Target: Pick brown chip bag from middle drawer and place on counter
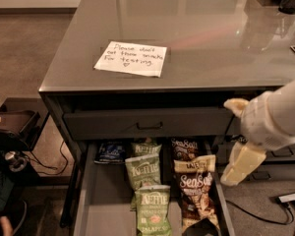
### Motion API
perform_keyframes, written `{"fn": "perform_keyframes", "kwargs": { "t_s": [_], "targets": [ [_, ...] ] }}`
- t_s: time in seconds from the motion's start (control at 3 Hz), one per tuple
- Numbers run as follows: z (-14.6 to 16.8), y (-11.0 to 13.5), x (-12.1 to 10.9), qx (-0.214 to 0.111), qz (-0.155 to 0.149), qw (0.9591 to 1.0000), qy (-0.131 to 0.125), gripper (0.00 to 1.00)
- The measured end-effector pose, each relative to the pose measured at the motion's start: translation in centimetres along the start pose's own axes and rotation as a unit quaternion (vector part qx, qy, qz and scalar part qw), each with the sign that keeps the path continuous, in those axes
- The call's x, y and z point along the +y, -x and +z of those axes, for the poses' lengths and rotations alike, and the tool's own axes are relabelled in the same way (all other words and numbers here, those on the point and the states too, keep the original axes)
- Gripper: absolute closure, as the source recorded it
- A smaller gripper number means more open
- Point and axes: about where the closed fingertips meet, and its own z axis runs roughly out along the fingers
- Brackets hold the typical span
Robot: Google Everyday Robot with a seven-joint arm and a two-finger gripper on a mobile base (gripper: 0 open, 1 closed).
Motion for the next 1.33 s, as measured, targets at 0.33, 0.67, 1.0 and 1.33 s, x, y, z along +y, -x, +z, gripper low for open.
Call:
{"fn": "perform_keyframes", "kwargs": {
  "t_s": [0.33, 0.67, 1.0, 1.33],
  "targets": [
    [10.9, -2.8, 0.1, -0.039, 0.021, 0.9985, 0.033, 0.00],
    [10.9, -2.8, 0.1, -0.039, 0.021, 0.9985, 0.033, 0.00],
    [12.3, -4.2, 0.7, -0.026, 0.028, 0.9989, 0.029, 0.00],
    [15.7, -7.4, 2.0, -0.006, 0.029, 0.9993, 0.022, 0.00]
  ]
}}
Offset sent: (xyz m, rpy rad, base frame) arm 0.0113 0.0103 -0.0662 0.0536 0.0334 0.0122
